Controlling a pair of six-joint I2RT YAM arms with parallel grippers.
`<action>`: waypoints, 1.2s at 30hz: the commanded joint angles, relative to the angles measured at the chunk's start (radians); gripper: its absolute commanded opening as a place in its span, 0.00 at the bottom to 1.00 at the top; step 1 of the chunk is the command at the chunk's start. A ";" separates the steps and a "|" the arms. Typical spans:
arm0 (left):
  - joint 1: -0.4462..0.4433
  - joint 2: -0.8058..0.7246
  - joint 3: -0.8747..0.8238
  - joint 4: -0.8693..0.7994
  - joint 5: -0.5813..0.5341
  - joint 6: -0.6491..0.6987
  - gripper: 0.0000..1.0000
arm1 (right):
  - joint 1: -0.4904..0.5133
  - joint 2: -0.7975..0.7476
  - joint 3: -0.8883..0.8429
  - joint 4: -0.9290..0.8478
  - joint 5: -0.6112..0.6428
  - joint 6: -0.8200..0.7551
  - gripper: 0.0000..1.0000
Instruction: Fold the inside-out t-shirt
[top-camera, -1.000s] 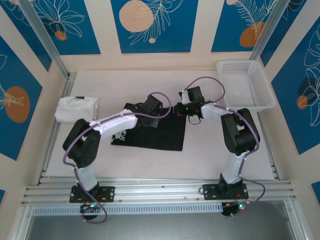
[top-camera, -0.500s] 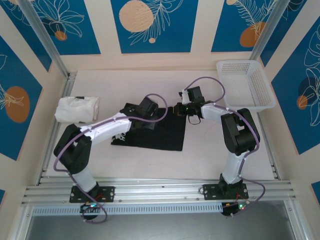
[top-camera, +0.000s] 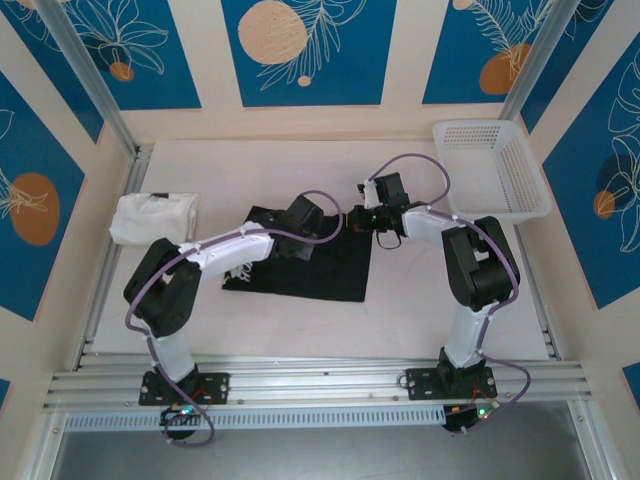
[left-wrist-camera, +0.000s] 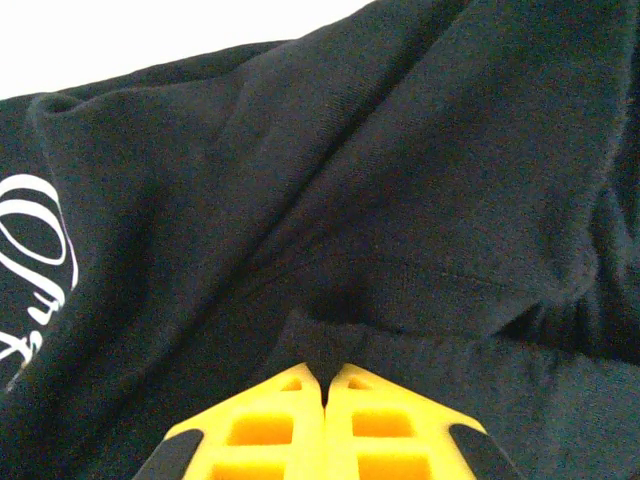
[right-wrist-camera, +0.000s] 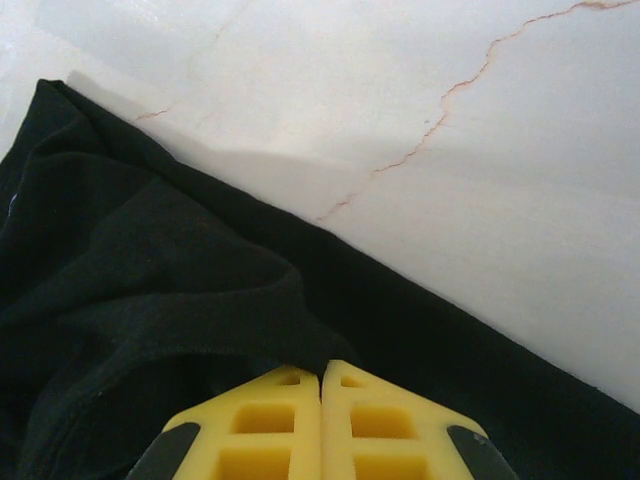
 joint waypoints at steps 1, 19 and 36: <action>0.000 -0.093 -0.034 0.025 0.062 0.019 0.00 | 0.004 0.006 0.034 -0.036 -0.023 0.015 0.00; -0.145 -0.230 -0.289 0.444 0.533 0.080 0.05 | -0.082 0.168 0.221 -0.221 -0.183 0.150 0.10; -0.128 -0.299 -0.297 0.437 0.456 0.034 0.60 | -0.140 -0.114 -0.009 -0.161 -0.364 0.130 0.37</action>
